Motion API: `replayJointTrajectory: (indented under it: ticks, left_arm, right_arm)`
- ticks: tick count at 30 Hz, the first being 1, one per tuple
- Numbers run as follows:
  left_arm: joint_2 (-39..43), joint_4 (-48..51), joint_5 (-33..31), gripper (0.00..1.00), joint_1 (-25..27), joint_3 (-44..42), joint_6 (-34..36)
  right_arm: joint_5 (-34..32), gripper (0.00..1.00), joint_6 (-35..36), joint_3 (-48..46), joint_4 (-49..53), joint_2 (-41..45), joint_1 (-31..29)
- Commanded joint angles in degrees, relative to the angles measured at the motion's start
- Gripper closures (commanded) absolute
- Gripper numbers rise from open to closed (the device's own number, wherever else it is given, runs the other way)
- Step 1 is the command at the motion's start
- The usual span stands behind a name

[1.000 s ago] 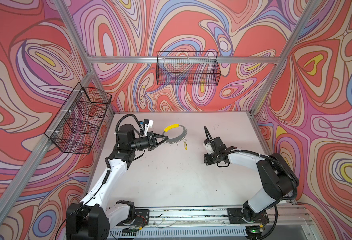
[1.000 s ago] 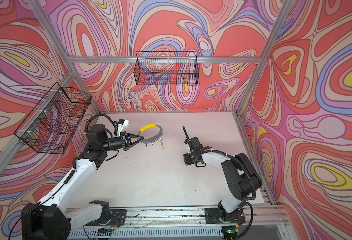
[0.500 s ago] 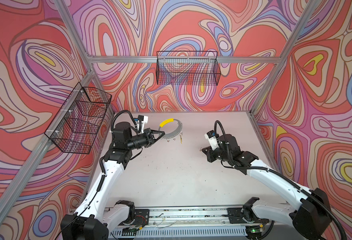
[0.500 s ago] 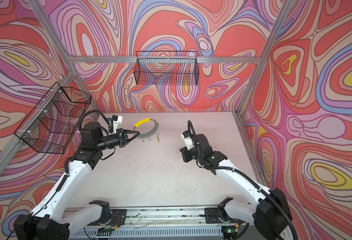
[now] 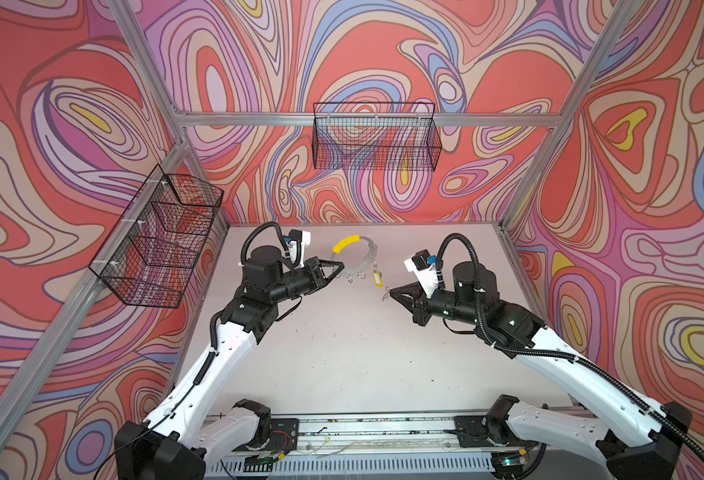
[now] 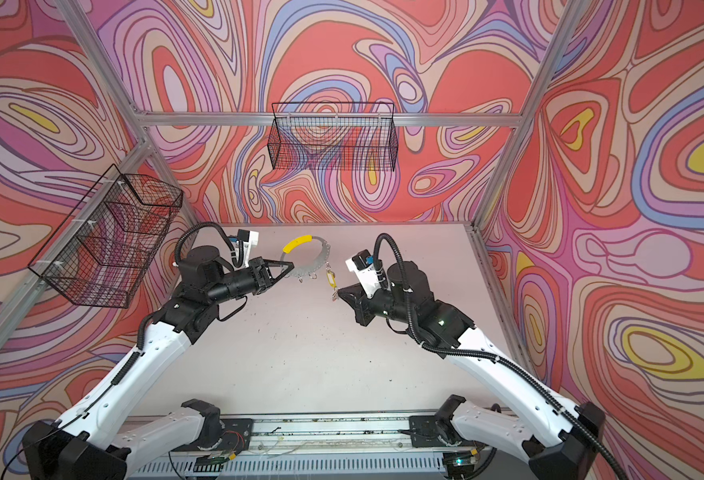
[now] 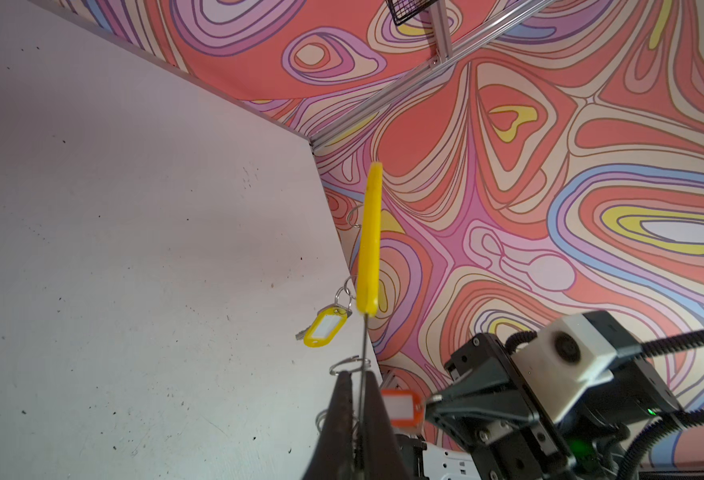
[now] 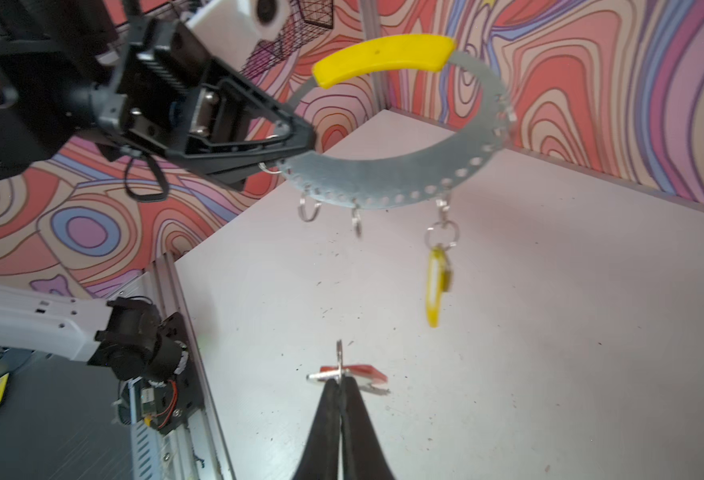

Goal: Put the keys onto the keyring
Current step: 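Carry the red-tagged key with the right gripper up to the held disc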

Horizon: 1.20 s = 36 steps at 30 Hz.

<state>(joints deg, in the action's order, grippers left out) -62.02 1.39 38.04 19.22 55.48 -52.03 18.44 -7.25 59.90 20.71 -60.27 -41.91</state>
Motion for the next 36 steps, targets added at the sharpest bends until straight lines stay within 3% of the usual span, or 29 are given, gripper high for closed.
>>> replayJointTrajectory:
  ticks: [1, 7, 21, 29, 36]
  left_arm:
    - [1.8, -3.4, -6.0, 1.00, 1.6, 2.2, -0.3]
    - [3.5, -3.7, -9.3, 1.00, 3.3, 1.7, -0.2]
    - [7.3, -1.0, -12.3, 1.00, 5.4, -0.1, 1.5]
    - [8.7, 0.4, -12.9, 1.00, 5.8, -0.4, 2.5]
    - [9.4, 1.5, -12.9, 1.00, 6.1, -0.3, 3.7]
  right_arm:
    - [-4.0, 1.00, 0.2, 2.7, 1.2, -1.1, -5.2]
    - [-9.0, 1.00, -3.6, 2.3, -3.6, -2.6, -11.3]
    - [-14.8, 1.00, -6.8, 6.2, -12.8, -12.5, -14.6]
    - [-20.0, 1.00, -8.7, 6.0, -15.8, -12.6, -14.7]
    - [-19.9, 1.00, -8.9, 6.7, -17.2, -13.2, -14.6]
